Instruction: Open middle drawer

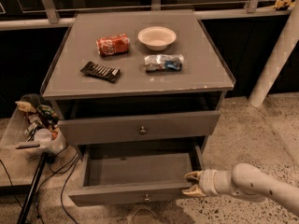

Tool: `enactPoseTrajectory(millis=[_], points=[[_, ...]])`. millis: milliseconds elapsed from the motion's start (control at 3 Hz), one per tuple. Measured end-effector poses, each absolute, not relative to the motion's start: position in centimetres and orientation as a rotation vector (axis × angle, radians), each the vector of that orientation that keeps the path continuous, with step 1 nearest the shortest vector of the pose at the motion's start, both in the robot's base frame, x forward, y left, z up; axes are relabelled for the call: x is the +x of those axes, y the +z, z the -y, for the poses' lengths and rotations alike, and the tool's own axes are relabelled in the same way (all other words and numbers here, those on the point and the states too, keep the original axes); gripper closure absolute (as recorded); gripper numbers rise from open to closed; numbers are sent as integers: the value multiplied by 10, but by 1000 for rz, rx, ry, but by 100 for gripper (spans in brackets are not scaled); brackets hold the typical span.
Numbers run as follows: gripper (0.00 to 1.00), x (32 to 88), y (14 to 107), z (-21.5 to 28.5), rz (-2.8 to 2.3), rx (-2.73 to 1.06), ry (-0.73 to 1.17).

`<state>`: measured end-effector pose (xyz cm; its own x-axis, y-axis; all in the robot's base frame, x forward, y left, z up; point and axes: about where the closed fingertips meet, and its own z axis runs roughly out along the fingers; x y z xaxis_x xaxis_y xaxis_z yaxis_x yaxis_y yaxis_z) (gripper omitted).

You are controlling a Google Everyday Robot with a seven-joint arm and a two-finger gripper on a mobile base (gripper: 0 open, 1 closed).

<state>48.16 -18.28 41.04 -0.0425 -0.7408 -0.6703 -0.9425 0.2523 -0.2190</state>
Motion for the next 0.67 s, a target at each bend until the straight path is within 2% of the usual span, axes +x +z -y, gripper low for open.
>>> enactPoseTrajectory(millis=[667], points=[[35,482,410,183,-1830,-1537,369]])
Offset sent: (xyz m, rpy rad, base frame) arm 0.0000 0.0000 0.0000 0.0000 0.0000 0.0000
